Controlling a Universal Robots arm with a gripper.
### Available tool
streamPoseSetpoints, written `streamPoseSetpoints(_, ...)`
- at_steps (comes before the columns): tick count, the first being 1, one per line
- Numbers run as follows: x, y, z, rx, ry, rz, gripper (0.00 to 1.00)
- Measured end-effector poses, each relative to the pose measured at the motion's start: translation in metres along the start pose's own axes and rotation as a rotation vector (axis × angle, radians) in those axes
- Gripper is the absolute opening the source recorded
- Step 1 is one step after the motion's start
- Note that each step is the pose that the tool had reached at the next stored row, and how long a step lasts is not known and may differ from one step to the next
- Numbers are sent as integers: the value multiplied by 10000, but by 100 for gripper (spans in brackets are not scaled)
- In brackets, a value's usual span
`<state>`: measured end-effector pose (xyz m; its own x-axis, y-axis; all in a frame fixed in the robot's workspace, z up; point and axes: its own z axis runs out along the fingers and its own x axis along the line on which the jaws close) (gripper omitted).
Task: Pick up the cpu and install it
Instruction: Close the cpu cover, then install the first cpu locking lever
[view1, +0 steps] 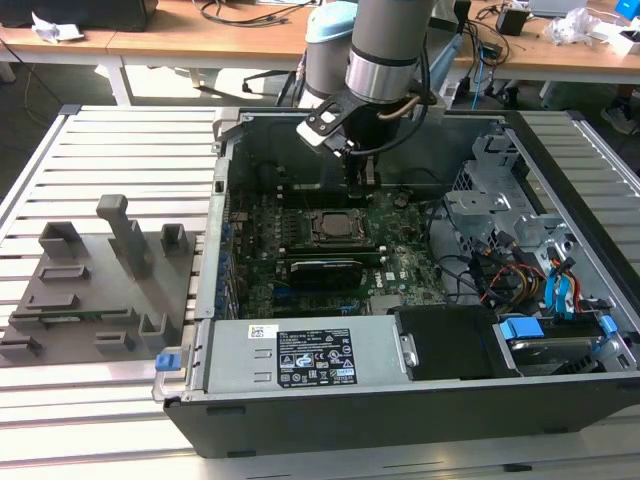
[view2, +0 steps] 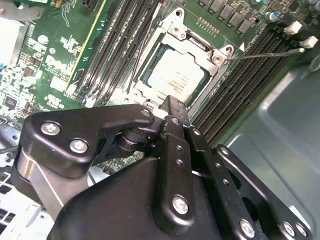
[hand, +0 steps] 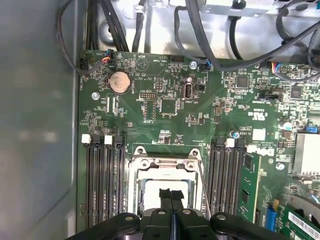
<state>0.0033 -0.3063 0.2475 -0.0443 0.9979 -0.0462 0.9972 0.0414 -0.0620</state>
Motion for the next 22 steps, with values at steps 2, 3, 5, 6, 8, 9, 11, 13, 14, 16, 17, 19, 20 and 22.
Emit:
streamPoseSetpoints(2, -1, -2, -35, 0, 0, 0, 11)
streamPoseSetpoints(3, -2, -3, -51, 0, 0, 0, 11)
streamPoseSetpoints(5, -4, -6, -94, 0, -1, 0, 11)
streamPoseSetpoints(6, -5, -7, -110, 0, 0, 0, 11)
streamPoseSetpoints(8, -6, -9, -141, -1, 1, 0, 11)
streamPoseSetpoints(9, -6, -8, -140, -1, 2, 0, 11)
streamPoseSetpoints(11, -7, -9, -142, 0, 0, 0, 11)
streamPoseSetpoints(13, -7, -9, -142, 0, 0, 0, 11)
streamPoseSetpoints(14, -6, -9, -142, 0, 0, 0, 11)
streamPoseSetpoints(16, -7, -9, -143, 0, 0, 0, 11)
streamPoseSetpoints(17, -7, -9, -143, 0, 0, 0, 11)
streamPoseSetpoints(19, -7, -9, -144, 0, 1, -1, 11)
streamPoseSetpoints(20, -7, -9, -144, -2, -4, -49, 11)
streamPoseSetpoints(22, -7, -9, -144, -28, -38, -614, 11)
